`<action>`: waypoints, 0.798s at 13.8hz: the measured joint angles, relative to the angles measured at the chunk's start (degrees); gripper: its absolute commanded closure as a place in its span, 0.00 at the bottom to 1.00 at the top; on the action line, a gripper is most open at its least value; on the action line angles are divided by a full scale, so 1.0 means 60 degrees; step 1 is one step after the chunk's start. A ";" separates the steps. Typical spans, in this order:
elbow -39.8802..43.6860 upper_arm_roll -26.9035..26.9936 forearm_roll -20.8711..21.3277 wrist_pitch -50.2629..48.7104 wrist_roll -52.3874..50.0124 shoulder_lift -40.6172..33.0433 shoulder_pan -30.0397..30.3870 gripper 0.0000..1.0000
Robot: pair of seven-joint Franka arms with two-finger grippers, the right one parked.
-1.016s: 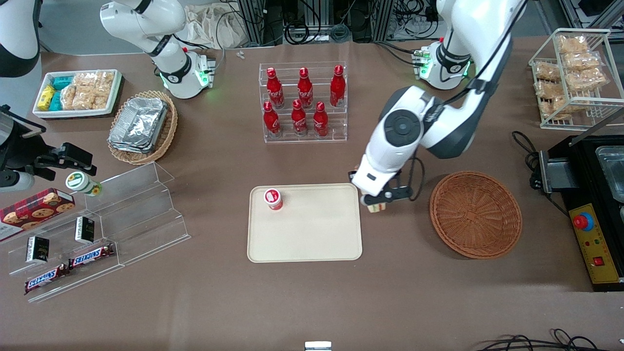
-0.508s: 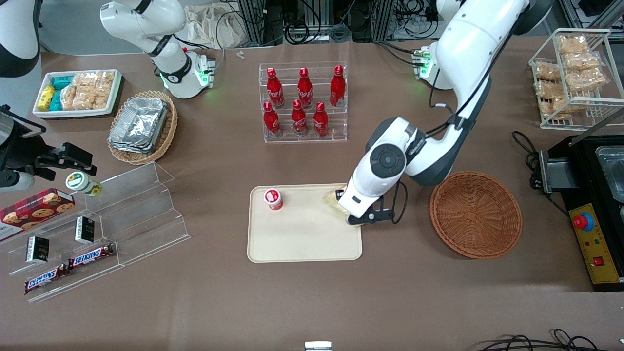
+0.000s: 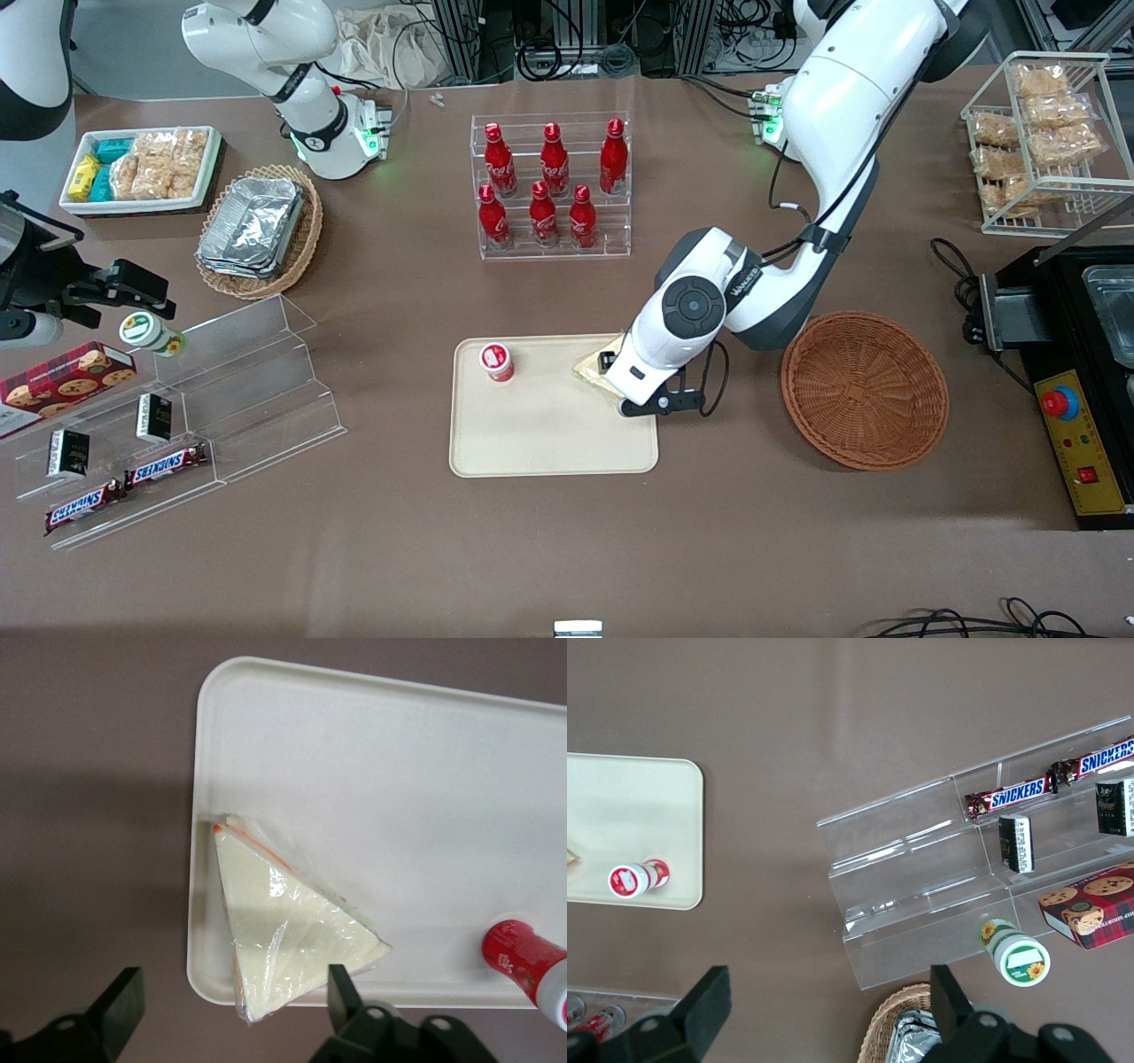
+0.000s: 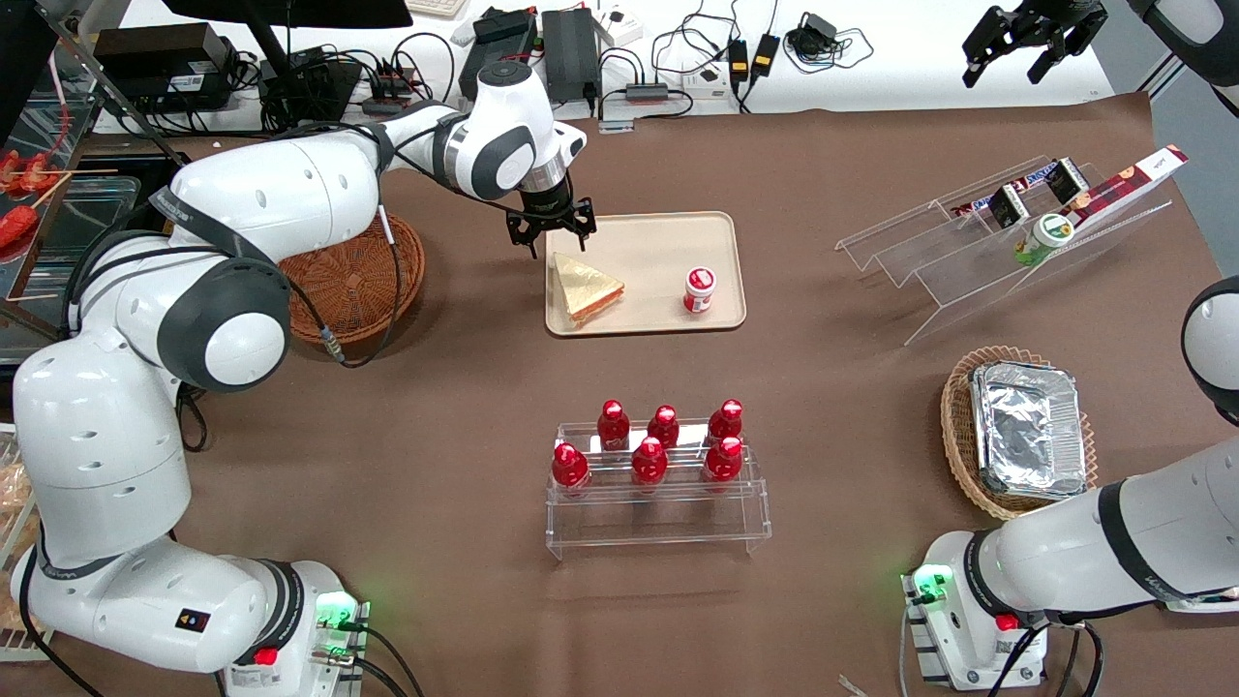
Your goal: Place sandwich from basket to tray
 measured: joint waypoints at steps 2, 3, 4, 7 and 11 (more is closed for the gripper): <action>0.0141 0.0037 -0.0006 -0.0480 -0.0477 -0.0181 0.0100 0.01; 0.0239 0.0057 -0.0005 -0.1052 -0.0579 -0.0406 0.0243 0.00; 0.0305 0.0072 -0.0004 -0.1660 -0.0561 -0.0723 0.0467 0.00; 0.0340 0.0093 -0.0003 -0.3483 0.0345 -0.1873 0.1296 0.00; 0.0244 0.0135 0.0011 -0.4953 0.1237 -0.2982 0.2137 0.00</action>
